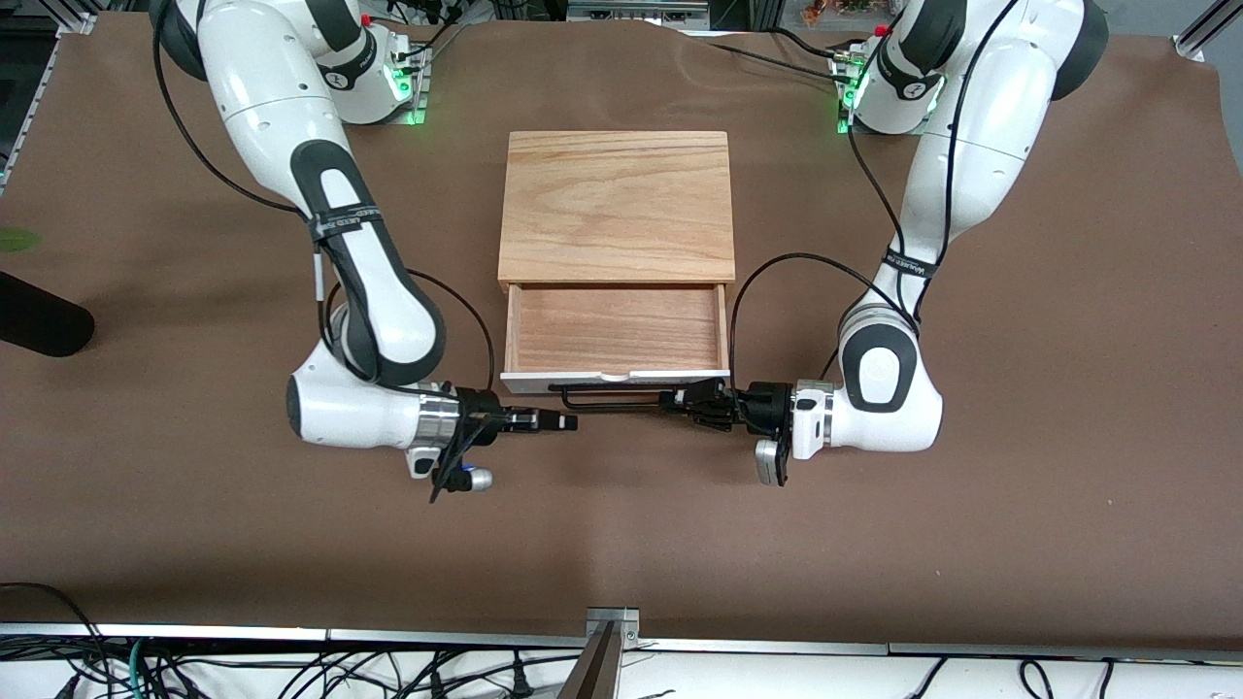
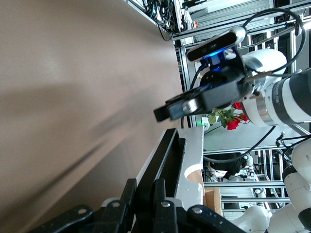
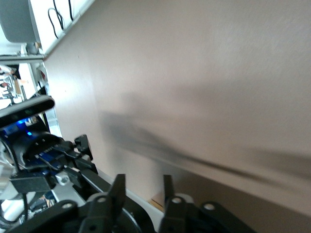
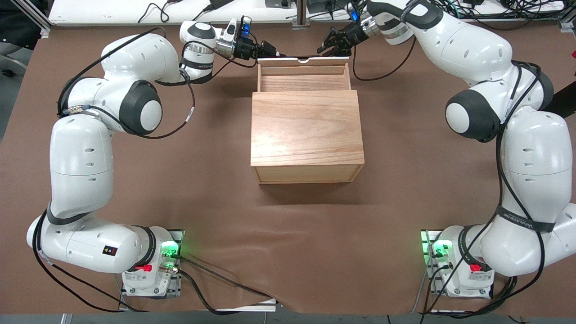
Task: Pull top drawer with both arms simultaneously
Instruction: 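Open both grippers and draw them back from the drawer handle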
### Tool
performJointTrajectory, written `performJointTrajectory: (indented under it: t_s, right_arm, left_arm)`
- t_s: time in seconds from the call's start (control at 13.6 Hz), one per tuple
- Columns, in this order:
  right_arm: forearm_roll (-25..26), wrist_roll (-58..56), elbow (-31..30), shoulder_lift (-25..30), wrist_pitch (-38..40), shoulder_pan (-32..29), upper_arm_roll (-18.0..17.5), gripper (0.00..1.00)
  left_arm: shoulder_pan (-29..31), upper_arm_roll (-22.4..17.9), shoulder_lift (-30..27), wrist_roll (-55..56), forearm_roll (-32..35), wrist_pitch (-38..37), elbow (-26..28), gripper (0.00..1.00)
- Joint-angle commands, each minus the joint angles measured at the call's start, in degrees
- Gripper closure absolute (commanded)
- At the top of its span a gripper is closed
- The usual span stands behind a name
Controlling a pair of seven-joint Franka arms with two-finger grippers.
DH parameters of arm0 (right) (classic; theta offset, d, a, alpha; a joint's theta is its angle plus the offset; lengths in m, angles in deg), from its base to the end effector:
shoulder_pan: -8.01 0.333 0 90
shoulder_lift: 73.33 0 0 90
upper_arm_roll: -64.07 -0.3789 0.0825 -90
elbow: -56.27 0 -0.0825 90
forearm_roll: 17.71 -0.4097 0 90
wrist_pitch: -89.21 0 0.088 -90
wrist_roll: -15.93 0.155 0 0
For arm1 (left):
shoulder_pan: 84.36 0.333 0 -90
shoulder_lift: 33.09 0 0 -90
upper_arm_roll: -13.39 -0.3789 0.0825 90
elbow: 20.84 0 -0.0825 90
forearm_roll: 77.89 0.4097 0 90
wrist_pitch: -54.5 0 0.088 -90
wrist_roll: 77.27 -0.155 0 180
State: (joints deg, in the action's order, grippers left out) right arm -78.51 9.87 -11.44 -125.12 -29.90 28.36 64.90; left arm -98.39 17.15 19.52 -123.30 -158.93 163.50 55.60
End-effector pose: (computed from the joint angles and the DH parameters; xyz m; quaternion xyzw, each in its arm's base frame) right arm 0.7783 0.3658 0.2574 -0.8985 0.0476 0.0538 0.4330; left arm 0.7464 -0.3466 0.2121 0.7888 -0.1133 0.0152 0.6039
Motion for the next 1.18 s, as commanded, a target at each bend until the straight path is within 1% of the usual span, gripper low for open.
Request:
performJointTrajectory:
  t_s: [0.0, 0.07, 0.15, 0.22, 0.29, 0.37, 0.44, 0.59, 0.66, 0.74, 0.81, 0.96, 1.03, 1.1]
  right_arm:
    - [0.1, 1.8, 1.9, -0.2, 1.2, -1.9, -0.4, 0.02]
    - [0.2, 2.8, 2.0, 0.2, 1.7, -2.4, 0.0, 0.02]
    - [0.7, 4.6, 2.5, 1.4, 1.9, -3.3, 0.4, 0.0]
    - [2.9, 6.6, 3.1, 3.0, 1.9, -3.6, 2.4, 0.0]
    - [8.4, 8.3, 3.1, 4.4, 1.9, -3.1, 4.3, 0.0]
    - [12.9, 8.6, 3.1, 5.9, 2.0, -3.6, 4.6, 0.0]
    - [15.5, 8.6, 3.1, 6.7, 2.9, -4.1, 5.1, 0.0]
    - [16.5, 8.6, 3.1, 8.3, 8.0, -6.6, 6.2, 0.0]
    - [16.9, 8.7, 3.1, 9.6, 9.4, -6.8, 7.3, 0.0]
    - [19.2, 8.7, 3.1, 10.6, 9.7, -6.6, 9.0, 0.0]
    - [24.0, 8.8, 3.0, 11.6, 10.6, -6.4, 9.5, 0.0]
    - [35.6, 9.0, 2.8, 14.0, 13.2, -6.4, 9.5, 0.0]
    - [39.8, 9.0, 2.8, 14.9, 14.9, -6.4, 9.6, 0.0]
    - [41.8, 8.9, 2.8, 15.7, 16.4, -6.6, 9.7, 0.0]
  left_arm:
    - [-0.1, 0.1, 0.5, 5.9, -2.4, 2.5, -3.9, 0.18]
    - [-0.1, 0.1, 0.5, 5.5, -2.3, 2.5, -3.8, 0.0]
    - [-0.1, 0.1, 0.3, 5.5, -2.3, 2.5, -3.8, 0.0]
    - [0.0, 0.1, 0.2, 5.9, -2.3, 2.4, -3.8, 0.0]
    - [0.0, 0.1, 0.0, 5.9, -2.3, 2.4, -3.8, 0.0]
    - [0.0, 0.1, -0.1, 5.9, -2.2, 2.4, -3.8, 0.0]
    - [0.1, 0.1, -0.1, 5.9, -2.2, 2.4, -3.7, 0.0]
    - [0.1, 0.1, -0.2, 5.9, -1.6, 2.3, -3.6, 0.0]
    - [0.2, 0.1, -0.6, 5.9, -0.2, 2.3, -3.8, 0.0]
    - [0.8, -0.4, -1.5, 6.0, 4.0, 2.3, -3.8, 0.0]
    - [1.5, -0.9, -2.5, 6.8, 9.7, 1.9, -3.9, 0.0]
    - [2.9, -0.9, -4.7, 9.1, 16.3, 1.8, -3.9, 0.0]
    - [3.0, -0.9, -5.8, 9.1, 19.5, 1.7, -3.8, 0.0]
    - [3.3, -0.9, -7.1, 9.1, 23.8, 1.7, -3.8, 0.0]
